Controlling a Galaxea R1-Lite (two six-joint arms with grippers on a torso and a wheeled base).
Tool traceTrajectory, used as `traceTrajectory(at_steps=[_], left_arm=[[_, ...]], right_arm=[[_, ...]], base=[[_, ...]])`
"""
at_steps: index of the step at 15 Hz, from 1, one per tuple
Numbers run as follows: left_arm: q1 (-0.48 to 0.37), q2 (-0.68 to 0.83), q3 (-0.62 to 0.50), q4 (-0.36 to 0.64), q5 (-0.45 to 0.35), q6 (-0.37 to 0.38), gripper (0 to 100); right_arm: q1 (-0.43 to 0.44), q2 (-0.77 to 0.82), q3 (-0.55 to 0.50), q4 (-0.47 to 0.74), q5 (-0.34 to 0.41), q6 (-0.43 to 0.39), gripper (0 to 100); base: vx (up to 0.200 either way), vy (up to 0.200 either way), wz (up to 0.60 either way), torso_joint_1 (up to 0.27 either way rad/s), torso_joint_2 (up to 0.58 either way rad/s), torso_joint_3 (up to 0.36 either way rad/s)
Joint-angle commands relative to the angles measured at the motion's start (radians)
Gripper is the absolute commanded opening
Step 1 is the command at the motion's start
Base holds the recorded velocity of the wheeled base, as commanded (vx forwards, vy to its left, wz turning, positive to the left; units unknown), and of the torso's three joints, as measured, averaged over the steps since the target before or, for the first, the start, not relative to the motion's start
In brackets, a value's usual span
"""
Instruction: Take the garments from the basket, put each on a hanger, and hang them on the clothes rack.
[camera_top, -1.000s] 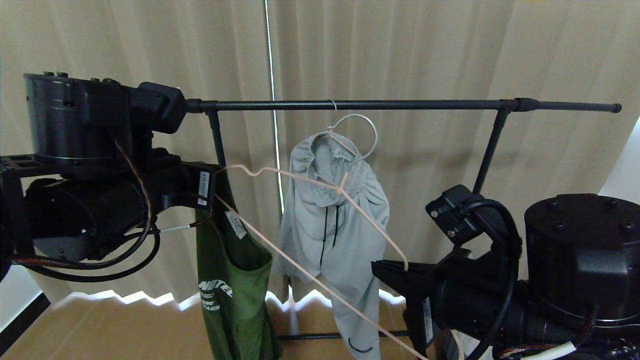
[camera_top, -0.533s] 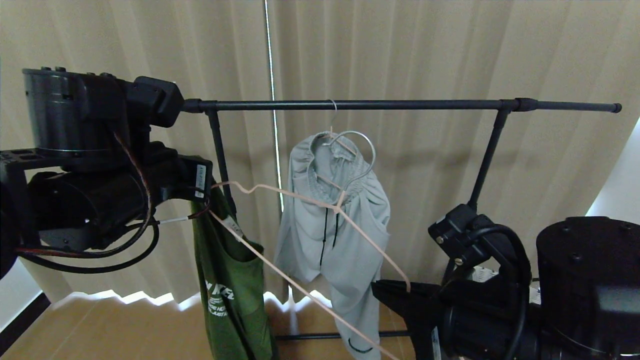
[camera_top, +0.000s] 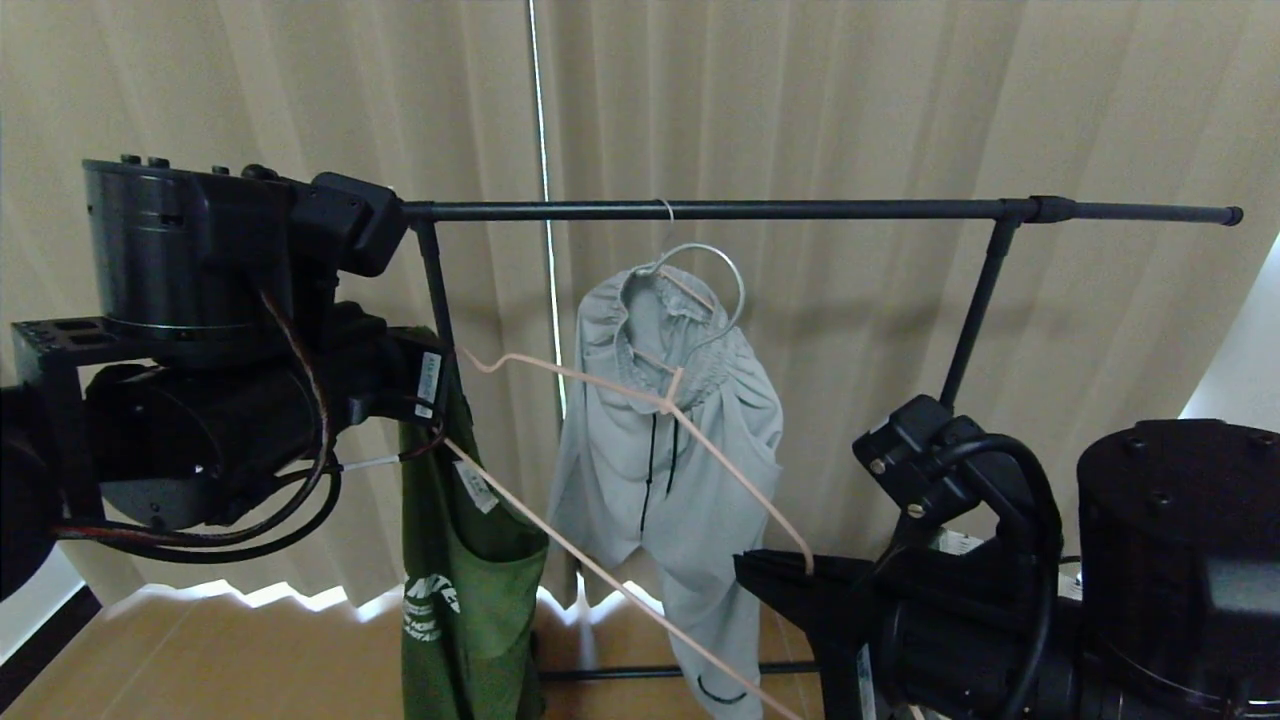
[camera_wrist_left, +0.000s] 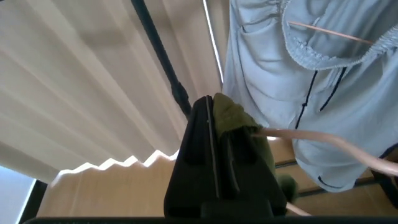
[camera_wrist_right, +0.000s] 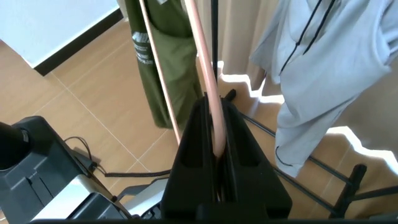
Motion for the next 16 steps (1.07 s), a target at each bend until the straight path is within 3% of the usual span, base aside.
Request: traceTrajectory(at_steps=[1, 9, 16], left_arm=[[-0.024, -0.008, 0.002, -0.001, -0.004, 0.002, 0], [-0.161, -0.103, 0.019, -0.001, -0.119, -0.003, 0], [-0.179, -0.207, 0.117, -0.001, -0.392, 0.002, 0]], right_arm=[[-0.003, 0.044, -0.016, 0.0, 0.0, -0.001, 0], [-0.034, 0.188, -0.14, 0.0, 0.0, 0.003, 0], [-0.051, 0.254, -0.212, 0.0, -0.001, 0.006, 0]], base=[[0.0, 0.0, 0.0, 0.0, 0.0, 0.0], [0.0, 0.0, 0.0, 0.0, 0.0, 0.0], [0.0, 0.0, 0.0, 0.0, 0.0, 0.0]])
